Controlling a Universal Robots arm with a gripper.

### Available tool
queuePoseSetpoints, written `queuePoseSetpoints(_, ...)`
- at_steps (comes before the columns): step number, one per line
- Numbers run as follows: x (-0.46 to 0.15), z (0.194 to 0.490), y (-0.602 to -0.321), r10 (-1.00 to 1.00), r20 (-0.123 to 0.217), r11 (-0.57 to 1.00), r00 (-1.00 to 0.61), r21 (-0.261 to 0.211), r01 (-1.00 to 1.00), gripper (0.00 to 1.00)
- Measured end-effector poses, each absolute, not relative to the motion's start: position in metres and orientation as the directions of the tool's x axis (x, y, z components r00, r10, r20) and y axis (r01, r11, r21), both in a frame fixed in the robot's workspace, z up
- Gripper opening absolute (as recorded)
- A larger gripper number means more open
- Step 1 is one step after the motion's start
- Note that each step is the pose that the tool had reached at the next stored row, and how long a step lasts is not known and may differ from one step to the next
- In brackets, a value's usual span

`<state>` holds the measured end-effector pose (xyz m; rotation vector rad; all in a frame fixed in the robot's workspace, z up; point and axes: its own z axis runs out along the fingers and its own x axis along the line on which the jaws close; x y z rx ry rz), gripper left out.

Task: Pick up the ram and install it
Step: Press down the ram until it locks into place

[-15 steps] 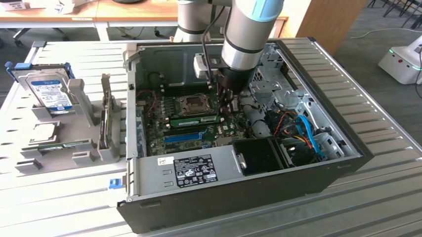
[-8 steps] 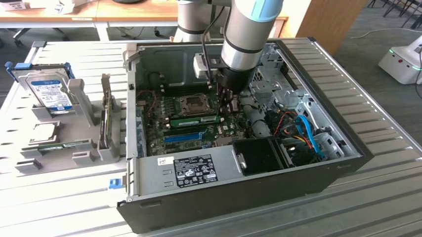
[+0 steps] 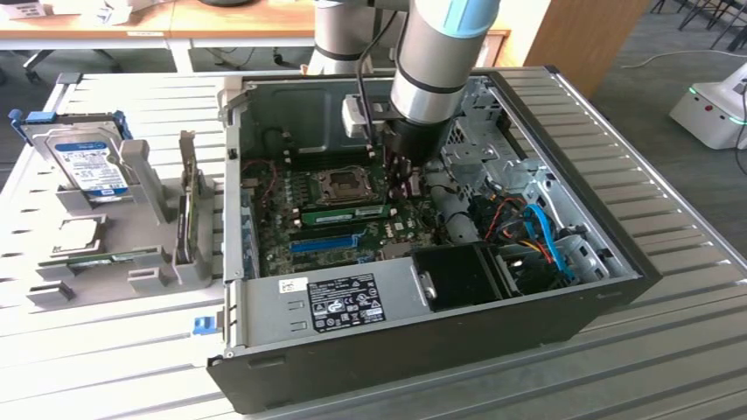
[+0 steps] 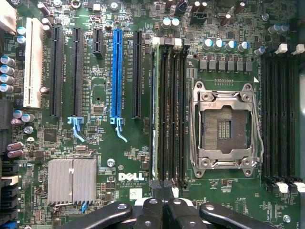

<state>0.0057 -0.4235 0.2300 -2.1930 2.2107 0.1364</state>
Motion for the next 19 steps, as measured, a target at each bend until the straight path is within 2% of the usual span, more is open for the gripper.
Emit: queuePoseSetpoints(19, 0.0057, 0.2245, -0.4235, -0.997, -0.079, 0.006, -0.010, 0.045, -0.999, 0.11)
